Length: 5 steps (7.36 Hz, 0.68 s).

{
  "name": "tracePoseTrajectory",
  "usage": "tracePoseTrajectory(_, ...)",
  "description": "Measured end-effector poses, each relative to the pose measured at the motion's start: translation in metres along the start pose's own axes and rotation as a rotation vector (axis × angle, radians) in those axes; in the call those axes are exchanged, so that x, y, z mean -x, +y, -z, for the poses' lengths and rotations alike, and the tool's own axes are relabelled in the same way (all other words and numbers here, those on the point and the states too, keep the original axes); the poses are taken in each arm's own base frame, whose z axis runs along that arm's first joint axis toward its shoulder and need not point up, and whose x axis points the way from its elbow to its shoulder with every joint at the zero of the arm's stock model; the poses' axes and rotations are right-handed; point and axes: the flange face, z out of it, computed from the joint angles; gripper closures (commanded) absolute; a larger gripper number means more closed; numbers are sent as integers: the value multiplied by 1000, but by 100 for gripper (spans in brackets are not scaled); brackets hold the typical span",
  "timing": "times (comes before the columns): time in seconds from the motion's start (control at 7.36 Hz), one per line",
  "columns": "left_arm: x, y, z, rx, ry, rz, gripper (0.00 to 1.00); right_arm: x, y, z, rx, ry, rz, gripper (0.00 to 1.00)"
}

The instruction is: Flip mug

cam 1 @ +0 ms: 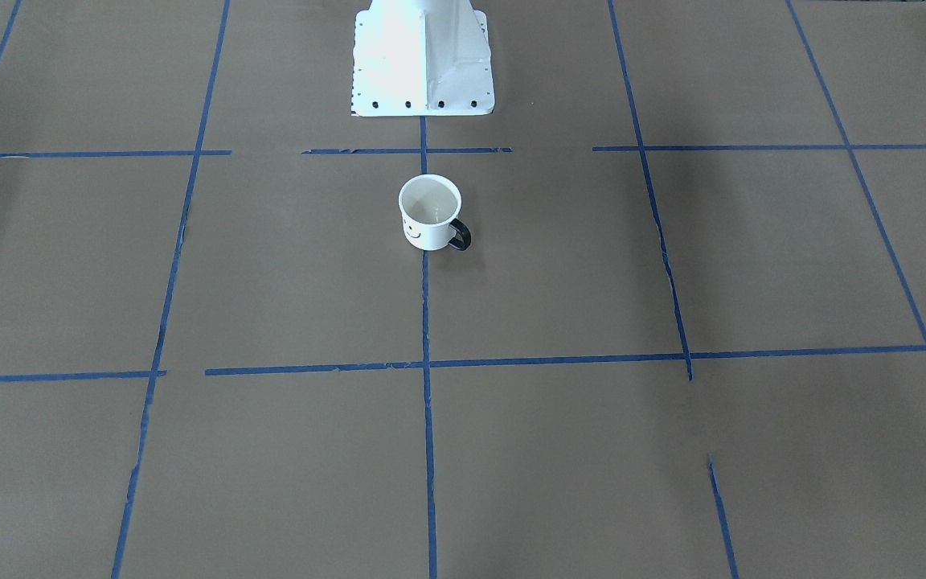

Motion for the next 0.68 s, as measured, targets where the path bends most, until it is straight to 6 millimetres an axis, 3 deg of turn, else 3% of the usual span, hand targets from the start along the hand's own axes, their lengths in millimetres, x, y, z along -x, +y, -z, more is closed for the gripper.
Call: tracePoseTrajectory(0.68,-2,-3,2,-7,7,-6,0,0,0,0,0,0,0,0)
